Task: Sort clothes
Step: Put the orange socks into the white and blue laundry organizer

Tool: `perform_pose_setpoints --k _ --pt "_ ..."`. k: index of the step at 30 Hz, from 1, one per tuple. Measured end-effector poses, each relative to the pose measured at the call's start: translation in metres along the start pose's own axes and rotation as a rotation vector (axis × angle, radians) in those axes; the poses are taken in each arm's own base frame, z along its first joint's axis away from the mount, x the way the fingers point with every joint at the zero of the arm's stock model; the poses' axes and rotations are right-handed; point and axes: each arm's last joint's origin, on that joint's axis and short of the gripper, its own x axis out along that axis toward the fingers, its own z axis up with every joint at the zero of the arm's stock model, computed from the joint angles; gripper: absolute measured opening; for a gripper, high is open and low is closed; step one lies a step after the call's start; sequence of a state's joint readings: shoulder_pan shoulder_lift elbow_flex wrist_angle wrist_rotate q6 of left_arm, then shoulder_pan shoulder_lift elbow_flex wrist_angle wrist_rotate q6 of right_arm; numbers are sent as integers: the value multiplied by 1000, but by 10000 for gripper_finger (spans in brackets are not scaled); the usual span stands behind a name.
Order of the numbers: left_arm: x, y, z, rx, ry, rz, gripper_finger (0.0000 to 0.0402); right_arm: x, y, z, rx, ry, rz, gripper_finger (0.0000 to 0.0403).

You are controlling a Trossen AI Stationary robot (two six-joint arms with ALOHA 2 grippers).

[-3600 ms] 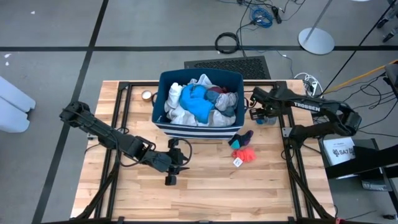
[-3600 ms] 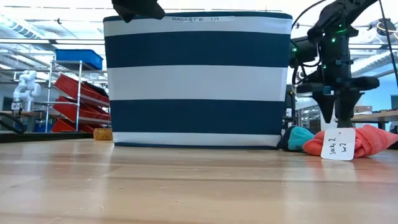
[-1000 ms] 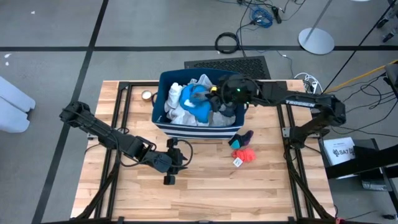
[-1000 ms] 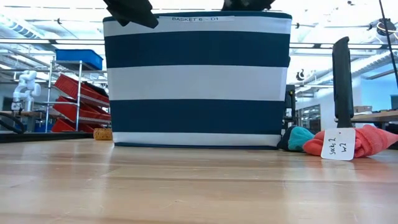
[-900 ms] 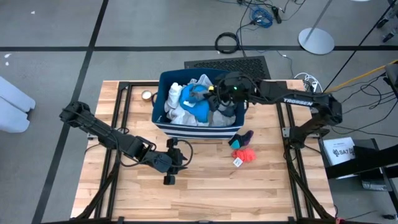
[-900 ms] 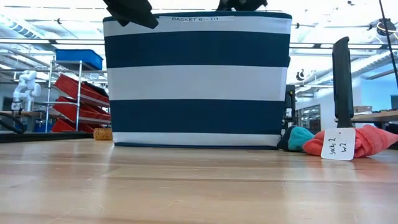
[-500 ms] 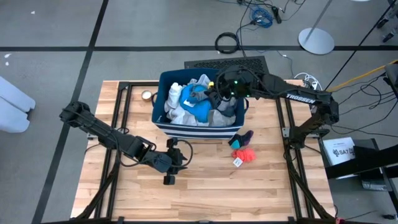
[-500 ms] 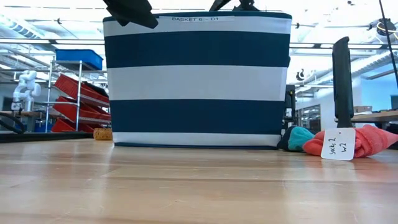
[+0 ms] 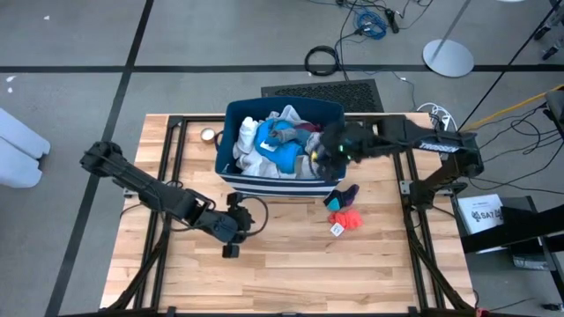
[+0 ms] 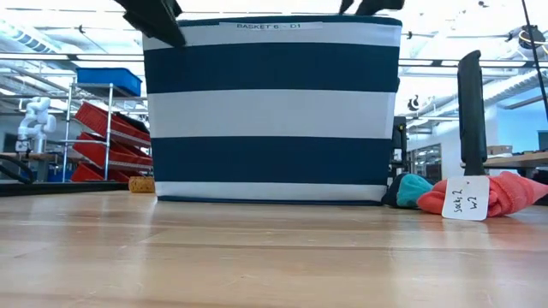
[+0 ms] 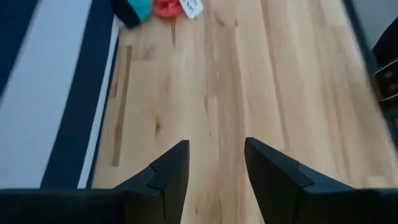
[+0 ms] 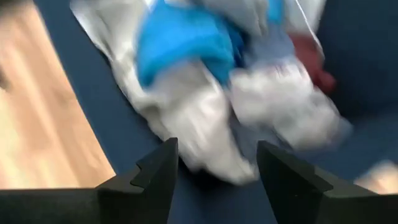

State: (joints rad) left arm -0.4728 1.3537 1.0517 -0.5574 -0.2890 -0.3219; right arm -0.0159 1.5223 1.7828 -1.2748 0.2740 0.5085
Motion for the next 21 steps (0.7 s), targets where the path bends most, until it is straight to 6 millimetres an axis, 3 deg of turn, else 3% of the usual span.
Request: perform_pose_setpoints --k 6,15,21 --pt "-31 0 -1 -29 -69 -1 164 -17 25 -39 -41 46 -173 203" --pt "-55 -10 -8 13 -140 35 164 -46 79 -101 -95 42 -47 203" --pt "-58 -14 -10 30 -155 53 164 -29 95 -161 -70 108 -110 203"
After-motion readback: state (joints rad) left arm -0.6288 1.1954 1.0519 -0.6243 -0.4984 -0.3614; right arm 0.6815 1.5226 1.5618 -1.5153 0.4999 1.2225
